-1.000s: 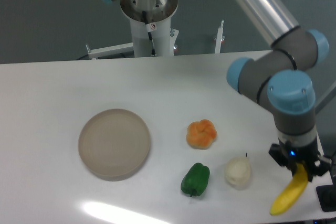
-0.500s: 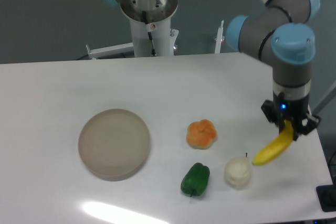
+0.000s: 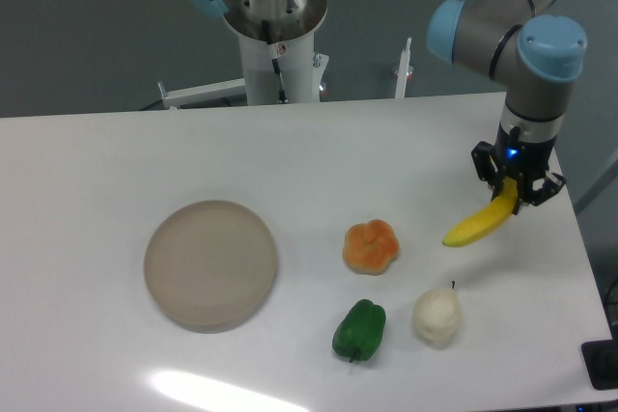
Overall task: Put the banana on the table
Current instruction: 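Lift the yellow banana with the gripper and carry it up and inward, then lower the held banana onto the table beside the orange pepper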
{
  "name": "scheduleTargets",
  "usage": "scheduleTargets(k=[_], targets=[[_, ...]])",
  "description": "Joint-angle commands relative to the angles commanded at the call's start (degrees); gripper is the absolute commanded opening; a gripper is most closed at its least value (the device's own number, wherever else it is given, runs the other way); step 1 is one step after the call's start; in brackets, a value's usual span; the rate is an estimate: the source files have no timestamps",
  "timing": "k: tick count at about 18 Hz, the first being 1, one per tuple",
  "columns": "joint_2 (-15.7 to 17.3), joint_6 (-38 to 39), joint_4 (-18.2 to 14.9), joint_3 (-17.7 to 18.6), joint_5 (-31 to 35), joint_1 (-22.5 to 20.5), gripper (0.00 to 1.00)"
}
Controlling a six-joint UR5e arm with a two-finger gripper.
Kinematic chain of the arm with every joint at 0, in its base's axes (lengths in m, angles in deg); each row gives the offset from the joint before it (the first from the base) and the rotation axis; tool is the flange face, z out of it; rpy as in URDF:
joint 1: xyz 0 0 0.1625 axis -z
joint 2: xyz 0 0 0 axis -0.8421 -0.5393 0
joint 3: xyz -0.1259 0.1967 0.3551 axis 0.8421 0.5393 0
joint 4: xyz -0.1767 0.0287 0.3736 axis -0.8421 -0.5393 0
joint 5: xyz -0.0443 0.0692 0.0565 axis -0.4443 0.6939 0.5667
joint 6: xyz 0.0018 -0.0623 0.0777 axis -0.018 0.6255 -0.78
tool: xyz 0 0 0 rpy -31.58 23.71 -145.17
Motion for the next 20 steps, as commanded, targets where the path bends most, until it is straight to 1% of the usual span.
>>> scheduleTargets(k=[1,5,6,8,11,20], targets=[[0.0,-1.5,0.5,1.6,0.3,-0.3,0.26],[-0.8,-7.4,1.1,4.2,0.3,-0.7,0.26],[-1.8,-8.1,1.5,5.0,0.3,-0.6,0.26],[-2.6,-7.8,2.7,5.5,0.3,-0.5,0.26],[-3.8,-7.3,3.5,6.3,0.3,-0.3,0.26],[-4.2,-7.0,3.6,6.5,0.3,-0.4,0.26]])
